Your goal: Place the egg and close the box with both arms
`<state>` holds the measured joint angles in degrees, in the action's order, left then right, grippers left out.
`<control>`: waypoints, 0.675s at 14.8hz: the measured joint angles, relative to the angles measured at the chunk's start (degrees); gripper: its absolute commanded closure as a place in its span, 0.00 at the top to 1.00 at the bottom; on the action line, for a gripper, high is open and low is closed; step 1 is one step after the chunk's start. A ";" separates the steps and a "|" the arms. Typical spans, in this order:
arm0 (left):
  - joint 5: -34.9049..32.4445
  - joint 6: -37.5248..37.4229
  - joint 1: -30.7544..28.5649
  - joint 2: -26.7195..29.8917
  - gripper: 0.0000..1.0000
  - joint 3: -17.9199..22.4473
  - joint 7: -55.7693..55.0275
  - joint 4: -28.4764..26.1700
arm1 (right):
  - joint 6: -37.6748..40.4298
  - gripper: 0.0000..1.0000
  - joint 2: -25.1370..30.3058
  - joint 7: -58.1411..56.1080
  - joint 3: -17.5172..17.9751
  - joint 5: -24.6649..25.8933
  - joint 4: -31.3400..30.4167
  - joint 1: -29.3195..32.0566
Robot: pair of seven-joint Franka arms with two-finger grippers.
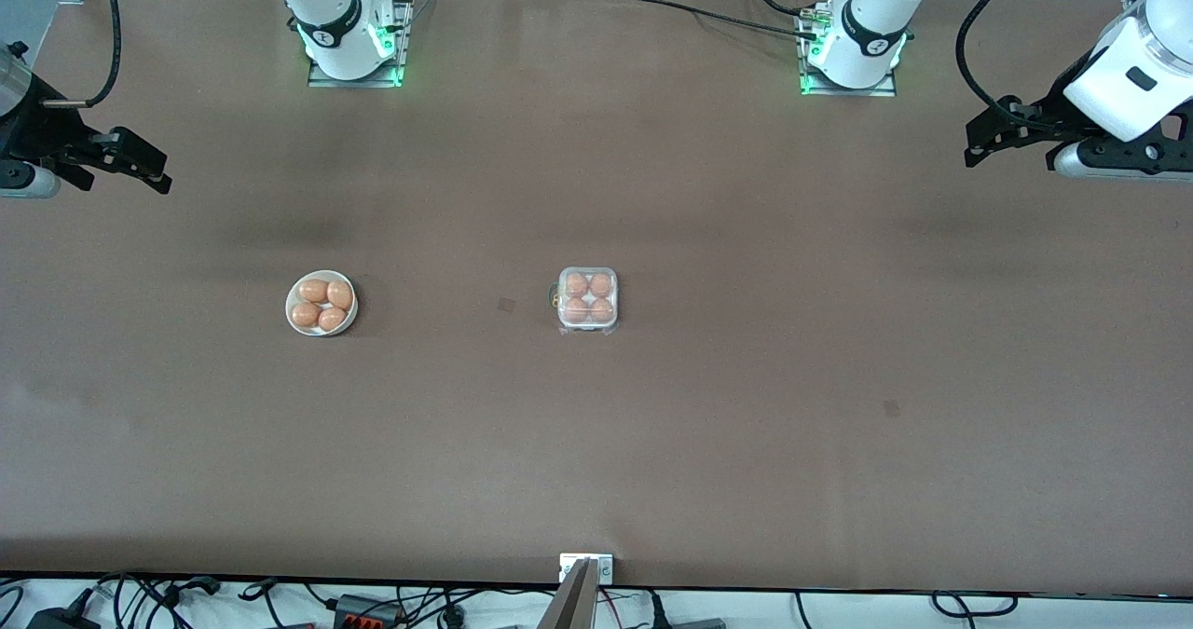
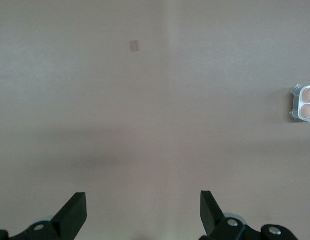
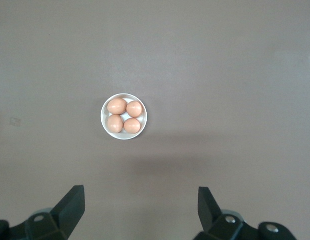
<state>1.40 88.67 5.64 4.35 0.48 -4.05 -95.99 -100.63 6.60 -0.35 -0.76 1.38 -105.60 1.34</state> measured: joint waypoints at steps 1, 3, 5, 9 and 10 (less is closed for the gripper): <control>0.00 0.03 0.05 -0.61 1.00 -0.02 0.01 0.77 | 0.01 1.00 -0.01 0.02 0.01 0.00 0.00 0.00; -0.02 0.02 0.09 -1.64 1.00 -0.05 0.02 2.16 | 0.02 1.00 -0.02 0.04 0.11 0.00 0.00 0.50; -0.38 -0.06 0.13 -1.96 1.00 -0.50 0.02 2.69 | 0.05 1.00 -0.02 0.03 1.14 0.00 0.00 1.84; -1.47 -0.06 0.28 -1.97 1.00 -1.20 0.02 3.23 | 0.58 1.00 -0.01 0.04 2.37 0.00 0.00 2.24; -1.49 -0.06 0.29 -1.97 1.00 -1.25 0.02 3.36 | 0.84 1.00 0.04 0.04 2.38 0.00 0.00 2.25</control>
<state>-0.09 88.60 5.92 2.38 -0.77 -4.03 -92.63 -99.80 6.64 -0.32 1.62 1.38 -105.60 3.59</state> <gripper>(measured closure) 0.000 0.000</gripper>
